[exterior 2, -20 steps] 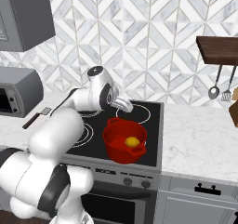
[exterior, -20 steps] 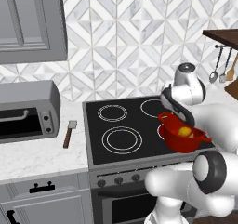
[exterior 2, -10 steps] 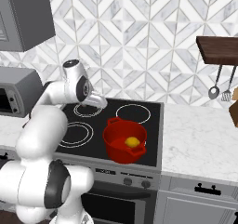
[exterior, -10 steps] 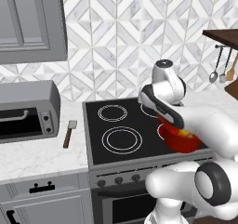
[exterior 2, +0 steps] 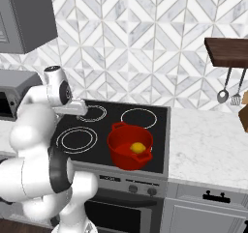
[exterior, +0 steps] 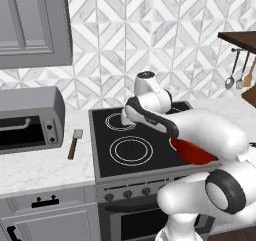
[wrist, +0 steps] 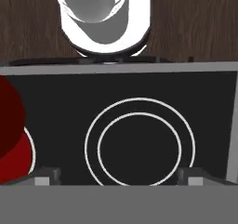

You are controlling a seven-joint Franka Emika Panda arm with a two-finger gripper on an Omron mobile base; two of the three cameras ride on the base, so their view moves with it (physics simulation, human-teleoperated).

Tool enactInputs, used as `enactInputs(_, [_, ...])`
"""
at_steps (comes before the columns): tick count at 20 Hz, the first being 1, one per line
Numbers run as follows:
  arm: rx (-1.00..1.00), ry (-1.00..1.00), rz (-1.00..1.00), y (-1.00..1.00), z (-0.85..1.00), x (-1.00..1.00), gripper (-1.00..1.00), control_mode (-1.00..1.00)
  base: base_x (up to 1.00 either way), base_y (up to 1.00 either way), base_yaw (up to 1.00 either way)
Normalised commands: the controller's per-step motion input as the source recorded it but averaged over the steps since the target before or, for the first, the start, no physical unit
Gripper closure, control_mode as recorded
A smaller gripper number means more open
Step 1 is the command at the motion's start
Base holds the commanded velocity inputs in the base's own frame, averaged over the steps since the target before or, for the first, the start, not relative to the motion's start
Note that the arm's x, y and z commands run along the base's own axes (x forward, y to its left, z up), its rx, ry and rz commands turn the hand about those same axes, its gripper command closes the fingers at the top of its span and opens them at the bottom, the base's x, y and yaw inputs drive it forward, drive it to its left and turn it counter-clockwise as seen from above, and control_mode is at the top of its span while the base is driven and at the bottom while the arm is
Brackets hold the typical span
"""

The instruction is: Put the sweet potato and lemon in the pot. Retrieve the spatula and lightly stir the vegetables in the pot.

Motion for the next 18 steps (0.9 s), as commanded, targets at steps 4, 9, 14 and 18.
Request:
enactInputs(4, [0.00, 0.00, 0.13, 1.00, -0.66, -0.11, -1.00, -1.00, 0.00, 0.00, 0.00])
enactInputs(9, [0.00, 0.00, 0.02, 1.00, -0.24, 0.09, -1.00, -1.00, 0.00, 0.00, 0.00])
enactInputs(14, [0.00, 0.03, 0.00, 1.00, -0.08, 0.17, -1.00, -1.00, 0.00, 0.00, 0.00])
enactInputs(18, [0.00, 0.00, 0.00, 1.00, -0.32, 0.00, -1.00, -1.00, 0.00, 0.00, 0.00])
